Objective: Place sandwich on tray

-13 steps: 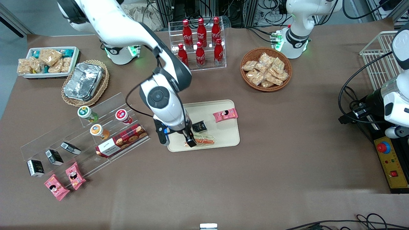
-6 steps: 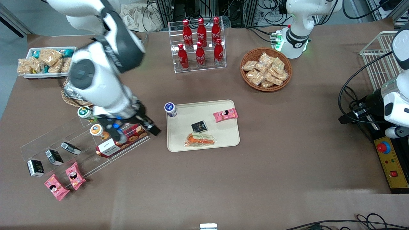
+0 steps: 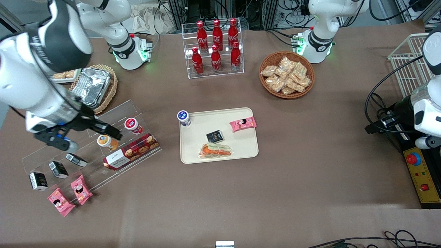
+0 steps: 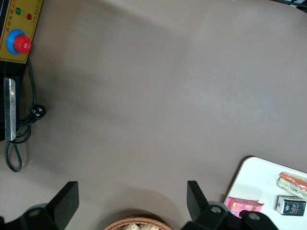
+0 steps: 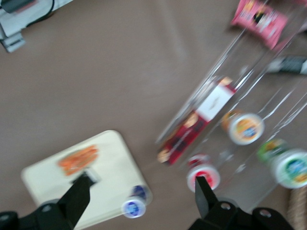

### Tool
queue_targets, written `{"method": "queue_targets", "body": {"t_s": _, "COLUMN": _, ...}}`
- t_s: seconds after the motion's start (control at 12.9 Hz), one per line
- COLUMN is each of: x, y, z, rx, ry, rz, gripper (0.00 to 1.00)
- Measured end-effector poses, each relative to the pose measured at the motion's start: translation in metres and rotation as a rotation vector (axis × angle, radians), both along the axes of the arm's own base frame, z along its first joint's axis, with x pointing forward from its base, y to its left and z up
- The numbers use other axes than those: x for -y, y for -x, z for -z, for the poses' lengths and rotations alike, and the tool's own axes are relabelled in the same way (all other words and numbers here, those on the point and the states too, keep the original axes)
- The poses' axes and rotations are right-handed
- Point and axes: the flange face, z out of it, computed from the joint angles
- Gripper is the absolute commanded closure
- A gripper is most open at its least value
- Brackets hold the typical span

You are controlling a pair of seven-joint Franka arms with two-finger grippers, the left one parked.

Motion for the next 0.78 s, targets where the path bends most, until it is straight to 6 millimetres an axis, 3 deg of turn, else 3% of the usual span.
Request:
{"method": "queue_targets", "body": {"t_s": 0.16, "x": 0.043, "y": 0.005, "z": -0.003, "rx": 0.016, "ry": 0.045, "rz": -0.069, "gripper": 0.02}}
{"method": "queue_targets", "body": {"t_s": 0.39, "x": 0.093, "y": 0.019, "z": -0.025, "rx": 0.053, "ry": 0.093, "rz": -0.148, "gripper": 0.02}}
{"method": "queue_targets", "body": {"t_s": 0.54, "x": 0.108, "y": 0.029, "z": -0.039, "rx": 0.073, "ry": 0.101, "rz": -0.165, "gripper": 0.02}}
{"method": "queue_targets", "body": {"t_s": 0.78, "x": 0.106, "y": 0.035, "z": -0.053, "rx": 0.100, "ry": 0.106, "rz": -0.188, "gripper": 0.02}}
